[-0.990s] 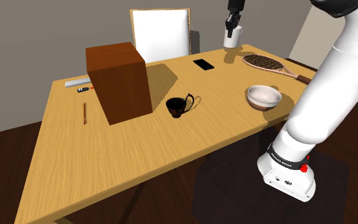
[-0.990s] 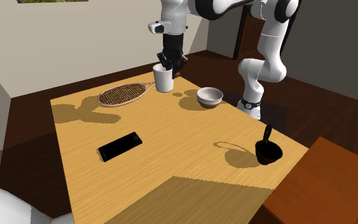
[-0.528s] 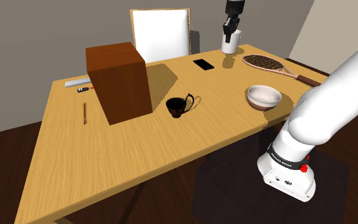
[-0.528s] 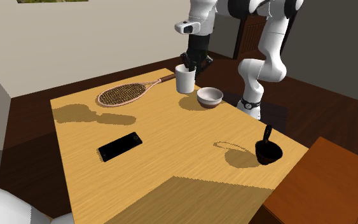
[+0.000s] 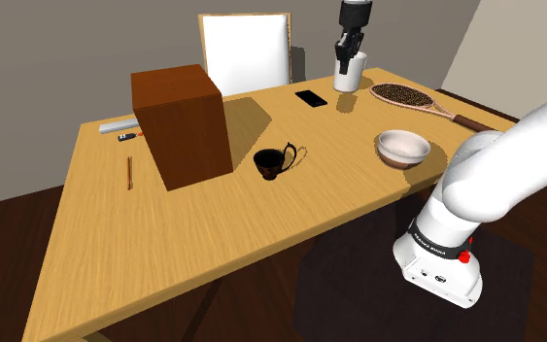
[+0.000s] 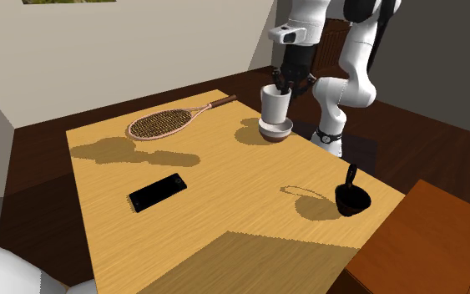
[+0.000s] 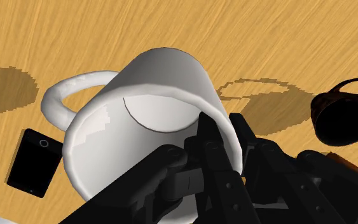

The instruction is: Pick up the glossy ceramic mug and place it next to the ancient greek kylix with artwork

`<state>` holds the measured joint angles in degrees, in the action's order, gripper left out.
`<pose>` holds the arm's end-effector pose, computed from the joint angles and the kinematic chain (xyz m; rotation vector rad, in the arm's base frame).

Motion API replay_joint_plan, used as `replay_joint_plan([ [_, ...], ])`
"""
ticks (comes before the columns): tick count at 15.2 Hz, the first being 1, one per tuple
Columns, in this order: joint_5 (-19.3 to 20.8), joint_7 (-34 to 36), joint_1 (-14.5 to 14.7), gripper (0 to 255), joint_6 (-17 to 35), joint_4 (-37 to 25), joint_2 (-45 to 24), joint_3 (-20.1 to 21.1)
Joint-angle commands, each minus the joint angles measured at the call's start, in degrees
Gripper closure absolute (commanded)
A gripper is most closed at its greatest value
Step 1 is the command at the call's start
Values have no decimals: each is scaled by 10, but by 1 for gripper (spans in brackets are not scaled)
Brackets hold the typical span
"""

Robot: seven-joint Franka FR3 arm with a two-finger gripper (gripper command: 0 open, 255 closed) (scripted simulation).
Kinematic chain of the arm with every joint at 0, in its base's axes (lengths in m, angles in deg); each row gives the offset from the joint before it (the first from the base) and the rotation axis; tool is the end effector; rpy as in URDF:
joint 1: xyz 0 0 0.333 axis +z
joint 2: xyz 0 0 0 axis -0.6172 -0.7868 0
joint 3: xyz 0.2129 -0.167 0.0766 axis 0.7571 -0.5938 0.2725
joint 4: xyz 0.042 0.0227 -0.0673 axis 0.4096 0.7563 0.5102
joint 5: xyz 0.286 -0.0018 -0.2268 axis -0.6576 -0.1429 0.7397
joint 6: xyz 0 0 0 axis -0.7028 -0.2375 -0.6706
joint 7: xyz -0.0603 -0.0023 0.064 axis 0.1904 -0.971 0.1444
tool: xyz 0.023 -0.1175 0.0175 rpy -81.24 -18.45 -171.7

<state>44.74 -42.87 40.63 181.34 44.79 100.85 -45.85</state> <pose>0.3926 -0.1080 0.5429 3.0881 0.1440 0.0310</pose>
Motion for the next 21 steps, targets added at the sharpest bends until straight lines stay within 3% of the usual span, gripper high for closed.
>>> replay_joint_plan([
  [1,-3,27,5,255,-4,28,29,21],
  [8,-31,111,29,255,-26,83,98,92],
  [21,-26,116,27,255,72,187,104,88],
])
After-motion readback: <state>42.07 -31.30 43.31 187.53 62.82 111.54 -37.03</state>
